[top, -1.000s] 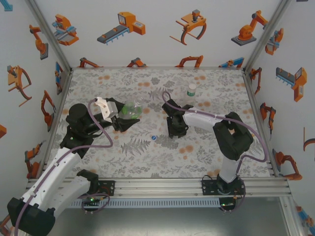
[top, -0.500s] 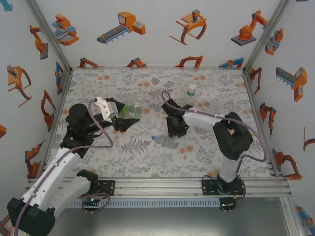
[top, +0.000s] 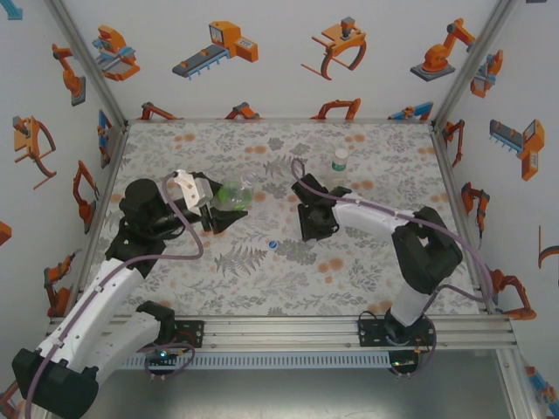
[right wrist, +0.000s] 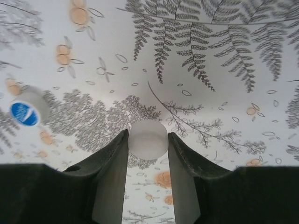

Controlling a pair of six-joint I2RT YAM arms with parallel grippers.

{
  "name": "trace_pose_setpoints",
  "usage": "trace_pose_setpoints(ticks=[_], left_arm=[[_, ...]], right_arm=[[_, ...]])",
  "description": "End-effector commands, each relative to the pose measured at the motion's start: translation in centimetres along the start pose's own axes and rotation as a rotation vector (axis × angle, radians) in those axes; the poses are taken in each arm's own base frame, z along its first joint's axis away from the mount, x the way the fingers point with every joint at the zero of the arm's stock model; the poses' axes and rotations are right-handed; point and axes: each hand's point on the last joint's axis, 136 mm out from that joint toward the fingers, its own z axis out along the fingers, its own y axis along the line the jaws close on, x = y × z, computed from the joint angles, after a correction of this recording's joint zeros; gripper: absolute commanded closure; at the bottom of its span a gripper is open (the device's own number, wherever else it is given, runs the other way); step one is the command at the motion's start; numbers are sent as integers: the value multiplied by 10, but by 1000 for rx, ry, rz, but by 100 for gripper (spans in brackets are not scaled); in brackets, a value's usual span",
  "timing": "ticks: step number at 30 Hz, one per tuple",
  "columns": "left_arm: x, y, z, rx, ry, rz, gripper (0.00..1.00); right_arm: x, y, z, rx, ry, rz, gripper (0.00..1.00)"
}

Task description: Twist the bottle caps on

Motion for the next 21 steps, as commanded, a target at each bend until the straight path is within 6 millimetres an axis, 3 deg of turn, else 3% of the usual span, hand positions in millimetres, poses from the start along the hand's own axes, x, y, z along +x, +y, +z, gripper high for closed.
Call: trace_pose_setpoints(ticks=[1,7,11,21], left_arm=[[-1,0,2,20,43,25,100],[4,-13,7,62,74,52,100],[7,-22,9,85,96,79,100],[6,-44,9,172,89,116,100]], right_arm=[[-22,12,-38,-86,-120,-47,75],[-41,43,-99,-292,-287,-168,76],[-48,65,-151,-449,-433,-280,76],[-34,97,-252,-728,-671,-528,81]])
